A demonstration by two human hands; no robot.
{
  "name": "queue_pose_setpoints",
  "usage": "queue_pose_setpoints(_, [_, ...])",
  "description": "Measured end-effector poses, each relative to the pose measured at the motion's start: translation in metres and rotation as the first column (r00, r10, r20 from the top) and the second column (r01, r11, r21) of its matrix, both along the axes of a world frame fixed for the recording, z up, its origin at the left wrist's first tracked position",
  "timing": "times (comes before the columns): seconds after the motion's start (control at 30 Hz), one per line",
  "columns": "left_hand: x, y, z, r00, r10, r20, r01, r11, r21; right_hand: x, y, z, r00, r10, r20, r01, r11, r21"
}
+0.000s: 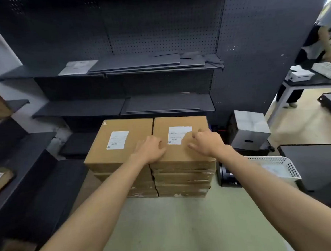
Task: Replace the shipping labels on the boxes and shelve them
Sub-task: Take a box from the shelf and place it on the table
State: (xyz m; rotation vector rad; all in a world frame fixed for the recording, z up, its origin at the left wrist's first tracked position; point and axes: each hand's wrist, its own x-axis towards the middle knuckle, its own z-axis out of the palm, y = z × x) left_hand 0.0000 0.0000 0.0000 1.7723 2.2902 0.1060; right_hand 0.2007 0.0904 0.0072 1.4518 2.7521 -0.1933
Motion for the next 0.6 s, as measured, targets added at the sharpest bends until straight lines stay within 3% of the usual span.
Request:
queue_pose_setpoints(0.2, [0.007, 0.003, -0.022, 0.997, 0.001, -0.082, -0.004, 0.999, -0.040, 0.012, 0.004, -0.029, 0.991, -0.125, 0.045, 0.126, 0.992, -0.012])
queue_pose_setpoints(0.33, [0.008, 0.004, -0.036, 0.992, 0.016, -0.124, -0.019, 1.000, -0.024, 0.020, 0.007, -0.042, 0.937, -0.339, -0.082, 0.314, 0.923, -0.222])
queue_pose_setpoints(0.43, [0.013, -0.002, -0.040, 0.995, 0.012, -0.102, -0.014, 1.000, -0.010, 0.025, 0.003, -0.046, 0.876, -0.448, -0.179, 0.350, 0.846, -0.403])
queue_pose_setpoints(0.6, [0.024, -0.021, -0.037, 1.000, 0.024, 0.001, -0.024, 1.000, -0.002, 0.034, -0.018, -0.046, 0.823, -0.490, -0.287, 0.345, 0.832, -0.434])
